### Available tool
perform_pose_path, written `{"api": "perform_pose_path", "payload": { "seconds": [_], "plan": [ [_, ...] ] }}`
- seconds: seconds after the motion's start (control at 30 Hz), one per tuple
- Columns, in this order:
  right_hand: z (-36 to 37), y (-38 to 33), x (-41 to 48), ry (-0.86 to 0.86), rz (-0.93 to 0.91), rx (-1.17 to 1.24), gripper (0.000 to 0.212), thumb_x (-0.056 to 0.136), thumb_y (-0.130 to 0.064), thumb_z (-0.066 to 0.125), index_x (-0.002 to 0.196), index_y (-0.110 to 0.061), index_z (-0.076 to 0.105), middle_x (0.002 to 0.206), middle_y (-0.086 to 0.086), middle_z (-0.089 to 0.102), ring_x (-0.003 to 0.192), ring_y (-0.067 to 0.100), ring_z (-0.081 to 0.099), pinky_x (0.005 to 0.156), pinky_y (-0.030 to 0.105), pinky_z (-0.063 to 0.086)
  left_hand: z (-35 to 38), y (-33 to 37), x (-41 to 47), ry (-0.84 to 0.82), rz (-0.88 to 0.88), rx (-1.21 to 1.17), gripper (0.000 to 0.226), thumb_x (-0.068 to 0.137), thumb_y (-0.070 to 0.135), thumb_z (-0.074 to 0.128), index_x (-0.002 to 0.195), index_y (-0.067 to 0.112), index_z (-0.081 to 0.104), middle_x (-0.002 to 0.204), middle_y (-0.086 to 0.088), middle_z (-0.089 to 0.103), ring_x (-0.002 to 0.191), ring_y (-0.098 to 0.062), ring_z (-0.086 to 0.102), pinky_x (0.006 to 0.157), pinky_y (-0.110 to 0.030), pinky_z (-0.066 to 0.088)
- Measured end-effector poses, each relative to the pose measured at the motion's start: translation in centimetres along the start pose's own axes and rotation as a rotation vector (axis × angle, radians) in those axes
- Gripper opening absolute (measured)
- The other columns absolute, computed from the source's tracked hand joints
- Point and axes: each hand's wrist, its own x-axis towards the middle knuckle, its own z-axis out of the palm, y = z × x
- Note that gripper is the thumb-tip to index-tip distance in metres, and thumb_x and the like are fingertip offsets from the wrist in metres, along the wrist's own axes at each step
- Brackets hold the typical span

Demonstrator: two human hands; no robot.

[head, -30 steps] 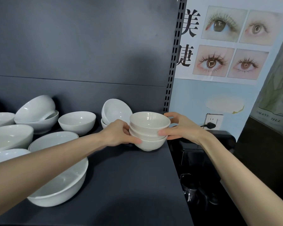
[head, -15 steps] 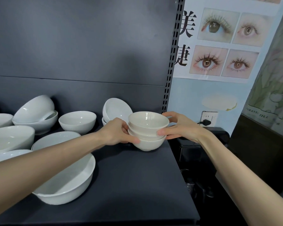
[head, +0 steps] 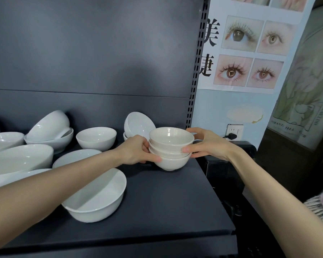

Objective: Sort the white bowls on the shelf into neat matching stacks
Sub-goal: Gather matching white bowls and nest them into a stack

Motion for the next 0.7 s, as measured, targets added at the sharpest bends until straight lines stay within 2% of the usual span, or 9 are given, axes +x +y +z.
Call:
{"api": "perform_pose_path", "payload": {
  "seconds": [0.1,0.2,0.33,0.4,0.47,0.7],
  "plan": [
    [0.2,-0.9,-0.5,0.024,0.026,-0.074,0.063,0.073,-0.017,0.082,0.126,-0.029,0.050,0.128,-0.001,0.056,0.113,0.013,0.060,0.091,0.036,0.055,-0.7,-0.1,0.1,-0.042,0.015,0.085,0.049,0.070,0.038,0.081,0.100,0.006,0.060,0.092,-0.008,0.074,0.075,-0.016,0.063,0.084,-0.035,0.054],
    [0.4,-2.0,-1.3,0.064,0.064,-0.210,0.078,0.073,-0.023,0.082,0.140,-0.022,0.043,0.135,-0.005,0.049,0.117,0.014,0.055,0.090,0.032,0.054,-1.5,0.0,0.1,-0.082,0.041,0.205,0.047,0.074,0.041,0.078,0.102,0.005,0.064,0.097,-0.007,0.073,0.084,-0.015,0.062,0.088,-0.031,0.050],
    [1.1,-4.0,-2.5,0.099,0.063,-0.456,0.064,0.076,-0.031,0.079,0.132,-0.022,0.049,0.132,-0.006,0.050,0.110,0.013,0.055,0.083,0.020,0.044,-3.0,0.8,-0.7,-0.085,0.109,0.423,0.054,0.078,0.044,0.074,0.115,0.007,0.059,0.109,-0.004,0.067,0.101,-0.019,0.061,0.095,-0.033,0.047],
    [1.5,-5.1,-3.0,0.156,0.041,-0.548,0.070,0.077,-0.036,0.077,0.138,-0.018,0.046,0.138,-0.006,0.046,0.122,0.016,0.048,0.093,0.021,0.036,-4.3,1.3,-1.6,-0.086,0.128,0.539,0.061,0.079,0.046,0.071,0.127,0.011,0.053,0.119,-0.003,0.061,0.108,-0.020,0.058,0.097,-0.032,0.045],
    [1.9,-6.3,-3.4,0.215,0.000,-0.599,0.073,0.079,-0.036,0.075,0.141,-0.017,0.042,0.144,-0.003,0.043,0.131,0.018,0.042,0.100,0.025,0.032,-6.1,1.5,-2.4,-0.049,0.153,0.610,0.064,0.080,0.048,0.070,0.130,0.013,0.050,0.125,-0.002,0.058,0.112,-0.020,0.054,0.098,-0.033,0.044],
    [5.1,-10.1,-4.0,0.288,-0.170,-0.836,0.060,0.086,-0.033,0.069,0.137,-0.011,0.047,0.142,0.009,0.048,0.128,0.026,0.046,0.102,0.032,0.038,-10.5,2.7,-7.4,0.155,0.257,0.806,0.060,0.084,0.048,0.064,0.131,0.015,0.049,0.129,-0.003,0.058,0.120,-0.024,0.050,0.097,-0.040,0.043]
  ]
}}
